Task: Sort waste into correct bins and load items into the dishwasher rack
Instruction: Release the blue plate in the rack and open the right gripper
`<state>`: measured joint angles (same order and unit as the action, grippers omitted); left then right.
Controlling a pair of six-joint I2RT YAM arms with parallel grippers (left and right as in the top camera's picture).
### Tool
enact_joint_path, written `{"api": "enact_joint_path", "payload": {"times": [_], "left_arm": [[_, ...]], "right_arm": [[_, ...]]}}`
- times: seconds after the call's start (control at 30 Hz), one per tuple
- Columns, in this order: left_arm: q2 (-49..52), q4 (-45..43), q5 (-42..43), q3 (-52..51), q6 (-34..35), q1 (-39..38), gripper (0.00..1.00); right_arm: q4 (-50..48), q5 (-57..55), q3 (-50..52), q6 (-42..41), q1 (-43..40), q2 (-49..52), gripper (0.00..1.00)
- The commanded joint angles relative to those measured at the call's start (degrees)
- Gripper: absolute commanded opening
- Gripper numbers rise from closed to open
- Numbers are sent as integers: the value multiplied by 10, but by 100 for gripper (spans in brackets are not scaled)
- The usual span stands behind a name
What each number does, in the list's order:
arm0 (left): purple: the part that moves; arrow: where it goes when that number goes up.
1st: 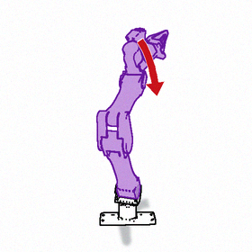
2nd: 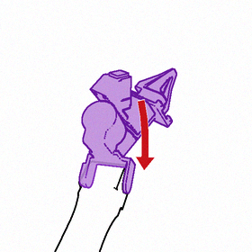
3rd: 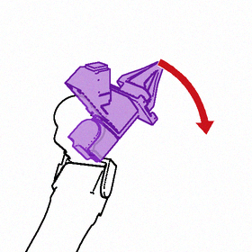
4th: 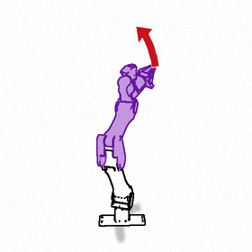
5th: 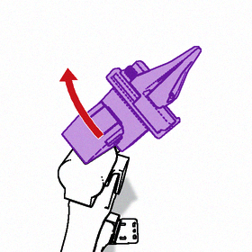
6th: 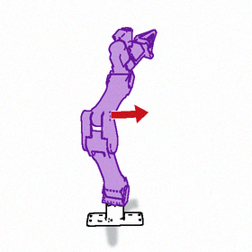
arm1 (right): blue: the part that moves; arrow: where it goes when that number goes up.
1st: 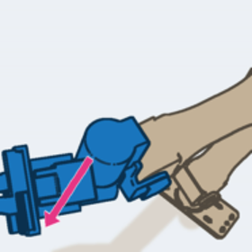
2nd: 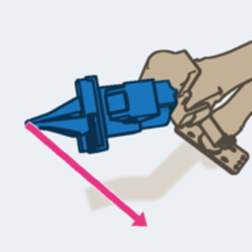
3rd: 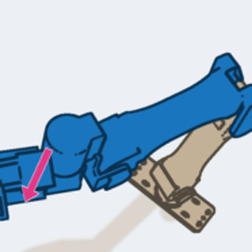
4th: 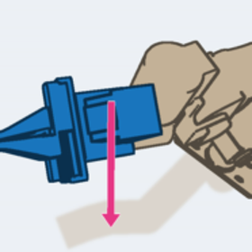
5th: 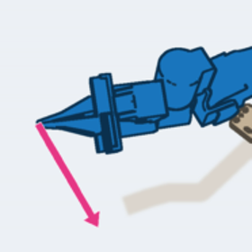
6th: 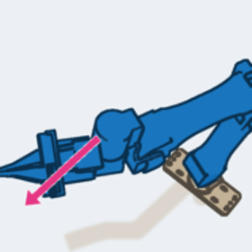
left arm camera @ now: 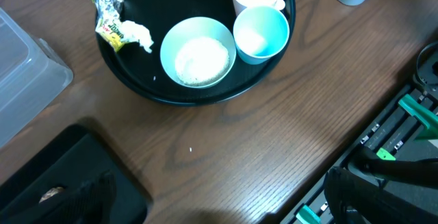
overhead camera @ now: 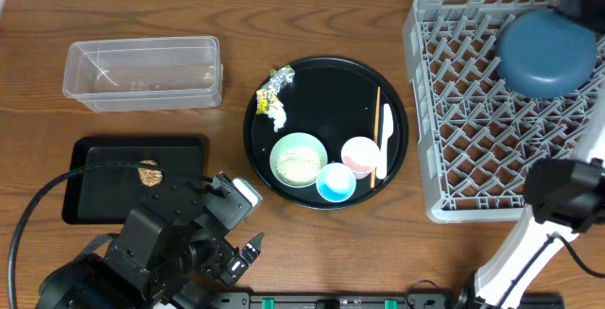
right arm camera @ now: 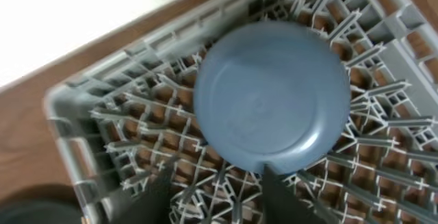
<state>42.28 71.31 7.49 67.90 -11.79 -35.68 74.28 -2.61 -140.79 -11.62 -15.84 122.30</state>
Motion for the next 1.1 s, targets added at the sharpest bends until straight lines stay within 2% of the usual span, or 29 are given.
{"api": "enact_joint_path", "payload": {"times": [0.0,0.07,0.17,0.37,0.6,0.7,0.77,0.87,1.0,1.07], "left_arm": [[0,-2,-3,-3,3,2,98],[0,-2,-3,-3,3,2,98],[0,-2,-3,-3,3,2,97],[0,-2,-3,-3,3,2,98],[0,-2,-3,-3,3,2,98],[0,-2,-3,-3,3,2,98],[0,-2,-3,-3,3,2,98],[0,-2,-3,-3,3,2,98],[0,-2,-3,-3,3,2,98],[0,-2,-3,-3,3,2,98]], "right_arm": [[-28,-82,62,-3,3,0,14],[-63,-96,104,-9,-2,0,8],[-115,-125,159,-16,-13,0,7],[-208,-130,243,-15,-34,0,9],[-257,-131,299,-5,-49,11,16],[-257,-131,301,-5,-59,17,29],[-256,-143,300,-5,-65,18,33],[-238,-176,282,-5,-71,18,52],[-190,-184,224,-6,-75,17,69],[-157,-184,182,-9,-75,17,72]]}}
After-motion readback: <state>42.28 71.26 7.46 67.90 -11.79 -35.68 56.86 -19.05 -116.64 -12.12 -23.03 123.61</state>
